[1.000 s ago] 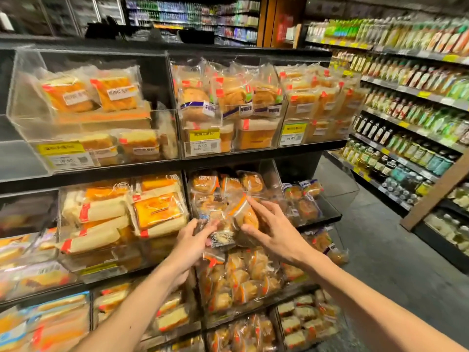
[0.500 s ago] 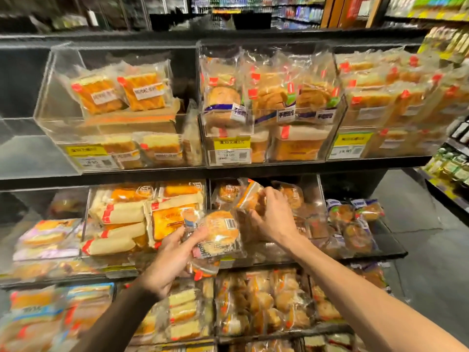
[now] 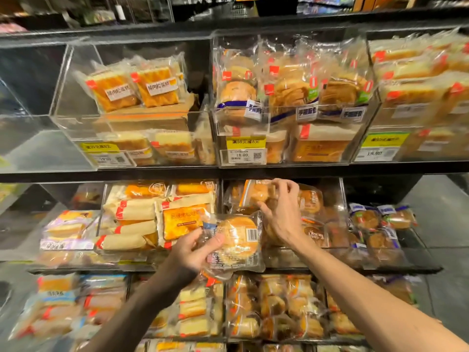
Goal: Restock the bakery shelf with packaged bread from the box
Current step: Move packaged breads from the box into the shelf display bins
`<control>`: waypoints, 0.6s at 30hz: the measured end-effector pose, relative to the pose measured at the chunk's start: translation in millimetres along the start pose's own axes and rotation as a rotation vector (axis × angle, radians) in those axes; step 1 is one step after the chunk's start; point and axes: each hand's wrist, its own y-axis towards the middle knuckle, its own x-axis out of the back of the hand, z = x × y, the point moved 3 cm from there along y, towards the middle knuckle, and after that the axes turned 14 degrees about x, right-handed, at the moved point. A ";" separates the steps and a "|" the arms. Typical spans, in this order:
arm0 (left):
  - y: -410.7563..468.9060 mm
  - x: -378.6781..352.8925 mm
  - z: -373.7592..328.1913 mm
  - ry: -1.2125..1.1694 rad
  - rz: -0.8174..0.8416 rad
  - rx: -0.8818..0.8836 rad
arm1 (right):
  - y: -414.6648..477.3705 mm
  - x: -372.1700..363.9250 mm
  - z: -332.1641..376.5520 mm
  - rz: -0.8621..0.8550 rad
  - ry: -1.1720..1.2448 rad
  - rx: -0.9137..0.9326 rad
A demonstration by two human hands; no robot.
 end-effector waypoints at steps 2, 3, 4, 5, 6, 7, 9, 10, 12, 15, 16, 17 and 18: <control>1.3 2.6 2.0 -0.023 0.002 0.001 | 2.4 -9.2 5.2 -0.094 0.072 -0.059; 1.6 3.1 2.0 -0.032 0.002 0.002 | 4.7 -15.3 7.0 -0.118 0.100 -0.067; 0.8 3.6 1.7 -0.030 -0.004 0.002 | 6.9 -22.3 8.7 -0.120 0.114 -0.053; 0.3 3.3 1.4 -0.022 0.002 -0.001 | 8.8 -28.9 10.6 -0.112 0.111 -0.030; 1.9 4.7 2.9 -0.016 0.001 0.005 | 10.3 -34.9 11.0 -0.100 0.088 -0.018; 5.4 7.0 6.6 -0.012 -0.006 0.012 | 12.0 -39.3 11.4 -0.089 0.041 -0.017; 3.9 7.2 3.8 -0.025 -0.018 0.032 | 13.9 -45.0 10.0 -0.081 -0.070 -0.028; 2.1 7.5 0.4 -0.029 -0.025 0.032 | 15.7 -46.2 9.5 -0.077 -0.101 -0.037; 4.3 11.9 0.5 -0.040 -0.058 0.042 | 20.6 -47.6 10.6 -0.060 -0.112 -0.068; 5.2 16.0 2.7 -0.042 -0.094 0.103 | 23.2 -51.2 14.5 -0.047 -0.166 -0.097; 5.5 17.8 4.7 -0.049 -0.103 0.158 | 22.2 -52.0 15.8 -0.045 -0.203 -0.095; 7.2 20.8 8.0 -0.065 -0.100 0.196 | 21.2 -51.8 16.7 -0.033 -0.236 -0.083; 5.0 22.8 6.6 -0.091 -0.098 0.204 | 20.1 -50.2 16.8 -0.005 -0.256 -0.061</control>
